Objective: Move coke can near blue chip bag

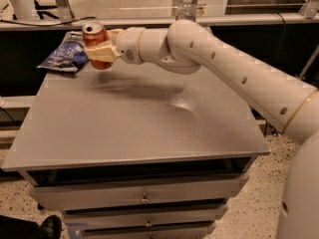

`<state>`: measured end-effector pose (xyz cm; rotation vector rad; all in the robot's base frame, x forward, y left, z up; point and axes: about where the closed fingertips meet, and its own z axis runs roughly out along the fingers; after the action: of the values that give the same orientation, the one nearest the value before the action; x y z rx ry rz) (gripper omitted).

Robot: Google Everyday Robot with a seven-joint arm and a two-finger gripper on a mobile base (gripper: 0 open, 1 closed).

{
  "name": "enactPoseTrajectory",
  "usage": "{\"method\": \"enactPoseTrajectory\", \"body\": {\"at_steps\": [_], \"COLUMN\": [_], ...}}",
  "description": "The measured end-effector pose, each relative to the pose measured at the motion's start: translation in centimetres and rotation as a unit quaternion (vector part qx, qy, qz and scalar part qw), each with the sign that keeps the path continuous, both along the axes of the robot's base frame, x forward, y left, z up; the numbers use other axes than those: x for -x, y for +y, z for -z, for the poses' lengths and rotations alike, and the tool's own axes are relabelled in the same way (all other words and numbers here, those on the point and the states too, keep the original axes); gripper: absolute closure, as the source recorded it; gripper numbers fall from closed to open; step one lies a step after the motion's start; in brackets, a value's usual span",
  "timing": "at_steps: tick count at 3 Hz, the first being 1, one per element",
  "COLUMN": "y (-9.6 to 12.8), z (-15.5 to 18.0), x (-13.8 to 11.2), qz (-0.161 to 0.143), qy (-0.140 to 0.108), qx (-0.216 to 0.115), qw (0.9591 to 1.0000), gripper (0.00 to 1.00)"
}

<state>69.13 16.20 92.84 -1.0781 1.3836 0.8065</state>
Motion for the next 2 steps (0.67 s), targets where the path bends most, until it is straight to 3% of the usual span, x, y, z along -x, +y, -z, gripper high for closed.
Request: {"method": "enactPoseTrajectory", "body": {"at_steps": [2], "y": [4.1], "z": [3.0], "x": [-2.9], "qz": [-0.005], "qy": [0.007], "qx": [0.007], "qw": [0.9999], "gripper": [1.00]}}
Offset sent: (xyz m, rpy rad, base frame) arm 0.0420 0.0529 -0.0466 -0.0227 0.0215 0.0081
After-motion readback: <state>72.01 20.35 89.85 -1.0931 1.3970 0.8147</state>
